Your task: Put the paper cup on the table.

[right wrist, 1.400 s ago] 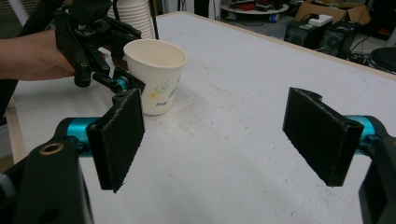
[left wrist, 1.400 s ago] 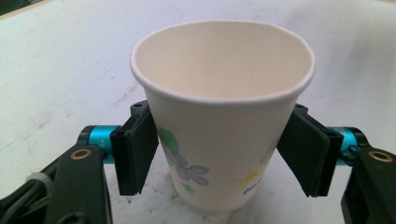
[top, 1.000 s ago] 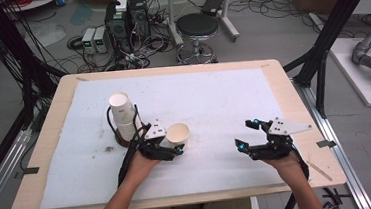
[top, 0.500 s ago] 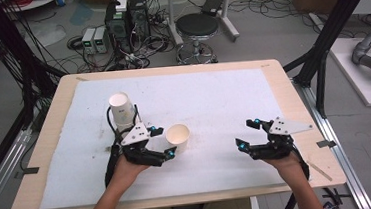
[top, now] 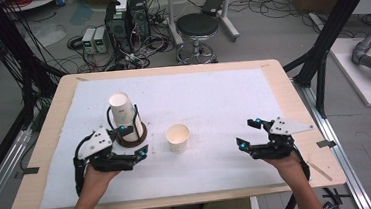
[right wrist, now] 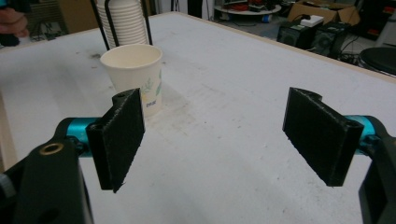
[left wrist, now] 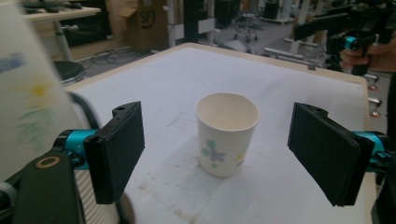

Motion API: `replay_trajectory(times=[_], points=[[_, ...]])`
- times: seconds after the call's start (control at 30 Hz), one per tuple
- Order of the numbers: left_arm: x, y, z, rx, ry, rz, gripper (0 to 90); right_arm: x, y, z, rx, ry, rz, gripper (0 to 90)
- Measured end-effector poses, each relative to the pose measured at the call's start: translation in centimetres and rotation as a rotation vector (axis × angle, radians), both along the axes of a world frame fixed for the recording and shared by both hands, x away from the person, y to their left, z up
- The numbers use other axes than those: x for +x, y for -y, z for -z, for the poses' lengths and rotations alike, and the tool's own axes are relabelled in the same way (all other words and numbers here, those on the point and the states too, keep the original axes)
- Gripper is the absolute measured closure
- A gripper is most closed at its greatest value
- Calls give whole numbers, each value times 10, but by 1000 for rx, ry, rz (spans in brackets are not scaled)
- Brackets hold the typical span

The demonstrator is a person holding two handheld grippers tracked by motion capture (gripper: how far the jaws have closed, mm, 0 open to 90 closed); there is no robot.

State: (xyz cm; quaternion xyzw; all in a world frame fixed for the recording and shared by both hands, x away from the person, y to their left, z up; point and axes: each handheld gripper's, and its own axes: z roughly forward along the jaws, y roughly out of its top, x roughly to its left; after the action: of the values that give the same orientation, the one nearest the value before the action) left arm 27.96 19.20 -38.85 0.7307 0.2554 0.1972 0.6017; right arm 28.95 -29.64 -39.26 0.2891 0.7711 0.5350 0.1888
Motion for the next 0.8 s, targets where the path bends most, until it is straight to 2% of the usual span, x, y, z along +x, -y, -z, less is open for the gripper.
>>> replay_trajectory(times=[0.07, 0.13, 0.3, 0.67, 0.8], points=[[0, -11, 3, -14, 0, -28, 187, 1, 0, 1, -11, 12, 10, 212], [-2, -20, 6, -24, -1, -58, 185, 0, -1, 2, -12, 3, 14, 212], [-3, -36, 13, -36, 4, -102, 185, 1, 1, 3, -16, 4, 20, 212], [-6, -51, 18, -78, 40, -165, 186, -1, 9, 9, -19, -5, 44, 209], [-9, -57, 19, -85, 40, -181, 188, -3, 10, 8, -20, 4, 55, 209]])
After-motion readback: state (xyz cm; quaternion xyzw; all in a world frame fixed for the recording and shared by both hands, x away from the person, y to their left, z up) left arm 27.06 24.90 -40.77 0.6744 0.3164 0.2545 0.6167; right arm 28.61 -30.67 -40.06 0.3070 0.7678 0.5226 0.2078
